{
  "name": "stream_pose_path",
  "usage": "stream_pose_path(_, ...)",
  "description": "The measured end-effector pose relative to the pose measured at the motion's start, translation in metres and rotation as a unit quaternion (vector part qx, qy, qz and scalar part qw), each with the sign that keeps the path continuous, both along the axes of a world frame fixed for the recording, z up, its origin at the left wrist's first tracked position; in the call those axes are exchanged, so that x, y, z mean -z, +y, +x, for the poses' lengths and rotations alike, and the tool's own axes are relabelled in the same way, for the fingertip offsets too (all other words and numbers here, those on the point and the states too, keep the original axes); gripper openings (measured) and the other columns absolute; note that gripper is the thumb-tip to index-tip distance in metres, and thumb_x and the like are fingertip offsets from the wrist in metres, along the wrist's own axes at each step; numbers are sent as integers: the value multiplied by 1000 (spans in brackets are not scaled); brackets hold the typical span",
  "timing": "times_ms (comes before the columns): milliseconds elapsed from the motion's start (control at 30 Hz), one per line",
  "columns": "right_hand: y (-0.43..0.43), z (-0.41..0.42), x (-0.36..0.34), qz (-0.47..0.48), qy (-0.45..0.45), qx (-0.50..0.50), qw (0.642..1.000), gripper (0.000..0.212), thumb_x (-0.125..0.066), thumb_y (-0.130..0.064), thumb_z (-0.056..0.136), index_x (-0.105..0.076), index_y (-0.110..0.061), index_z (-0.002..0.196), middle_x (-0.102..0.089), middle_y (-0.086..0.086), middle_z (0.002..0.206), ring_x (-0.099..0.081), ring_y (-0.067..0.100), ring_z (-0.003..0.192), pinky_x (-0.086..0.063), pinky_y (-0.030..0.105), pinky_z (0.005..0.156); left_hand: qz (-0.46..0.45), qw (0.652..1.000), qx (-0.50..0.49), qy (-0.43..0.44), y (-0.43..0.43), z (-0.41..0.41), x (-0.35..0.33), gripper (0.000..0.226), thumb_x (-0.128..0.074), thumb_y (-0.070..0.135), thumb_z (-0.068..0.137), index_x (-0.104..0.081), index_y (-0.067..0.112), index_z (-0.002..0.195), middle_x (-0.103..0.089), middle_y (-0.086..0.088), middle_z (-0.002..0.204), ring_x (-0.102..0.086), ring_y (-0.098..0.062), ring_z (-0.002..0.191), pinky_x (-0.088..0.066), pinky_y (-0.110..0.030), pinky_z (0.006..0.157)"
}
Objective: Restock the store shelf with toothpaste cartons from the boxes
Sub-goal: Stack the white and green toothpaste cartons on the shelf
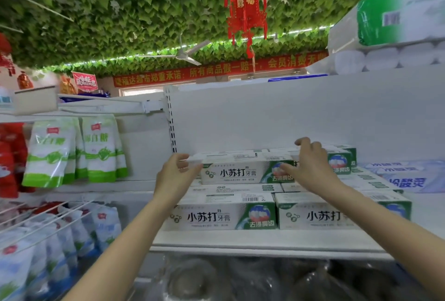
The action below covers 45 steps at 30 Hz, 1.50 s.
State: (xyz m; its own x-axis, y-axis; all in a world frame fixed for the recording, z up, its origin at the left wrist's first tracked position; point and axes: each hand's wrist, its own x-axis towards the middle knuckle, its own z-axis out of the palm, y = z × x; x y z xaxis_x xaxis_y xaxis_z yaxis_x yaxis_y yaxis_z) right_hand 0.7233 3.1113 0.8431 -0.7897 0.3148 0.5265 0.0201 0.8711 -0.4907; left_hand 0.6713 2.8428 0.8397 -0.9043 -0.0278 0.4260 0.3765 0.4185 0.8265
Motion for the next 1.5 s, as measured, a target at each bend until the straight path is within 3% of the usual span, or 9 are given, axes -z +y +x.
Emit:
stream_pose_path(200,-47,66,-5,14,-13,-60,998,64,-65,-39,87,-33,-13,136,-36,13,133,-38,29,125,-33,33,98,18,998,57,2,-12,58,3,43,-69,33,87,-54,21,126,-60,2,120,-59,-17,105,-50,-35,90)
stream_pose_path(367,-91,121,20,37,-60,-84,994,66,-61,-43,88,-31,-14,140,-38,11,138,-36,26,130,-30,32,105,-49,992,105,46,-32,118,15,41,-69,30,86,-55,20,124,-58,6,112,-57,-11,103,-42,-23,86)
stream_pose_path(533,-126,178,48,105,-125,-93,982,79,-56,-53,88,-23,-13,148,-35,12,144,-34,26,134,-29,34,110,-105,986,129,30,-60,167,39,43,-71,34,84,-56,21,122,-60,3,116,-58,-14,106,-47,-32,96)
stream_pose_path(700,-139,232,79,178,-209,-80,958,90,-44,-67,86,-13,-14,152,-26,9,151,-30,27,137,-31,40,110,-161,974,160,26,-69,204,71,48,-70,39,84,-55,22,126,-60,2,118,-58,-14,110,-45,-31,98)
stream_pose_path(833,-128,260,112,205,-265,-79,939,90,-39,-68,87,-10,-14,153,-23,9,153,-27,27,138,-30,40,111,-164,965,202,-34,-48,225,114,57,-67,43,85,-46,24,135,-58,0,123,-56,-15,113,-46,-33,97)
stream_pose_path(1033,-86,265,194,133,-370,-116,912,86,-36,-65,89,-8,-16,153,-18,10,156,-18,25,144,-23,38,114,-203,937,249,-137,6,243,216,64,-64,45,87,-38,23,142,-54,-2,134,-53,-17,120,-40,-24,91)
stream_pose_path(1167,-52,254,268,87,-411,-140,897,84,-39,-65,88,-17,-15,152,-28,15,150,-27,30,140,-25,38,114,-183,922,232,-251,32,241,292,66,-67,43,86,-39,20,140,-57,-6,126,-56,-17,111,-43,-27,91)
stream_pose_path(1367,3,256,396,-13,-508,-148,848,89,-40,-68,85,-18,-13,152,-23,17,154,-24,31,142,-23,37,116,-171,883,170,-403,46,250,420,63,-71,43,82,-44,18,134,-63,-6,114,-59,-24,110,-46,-37,98)
stream_pose_path(1500,13,275,492,-105,-552,-146,814,106,-31,-82,70,-23,-13,151,-24,13,156,-27,27,142,-26,35,114,-146,850,129,-489,46,276,497,55,-71,33,86,-47,11,131,-63,-10,116,-57,-18,101,-44,-21,73)
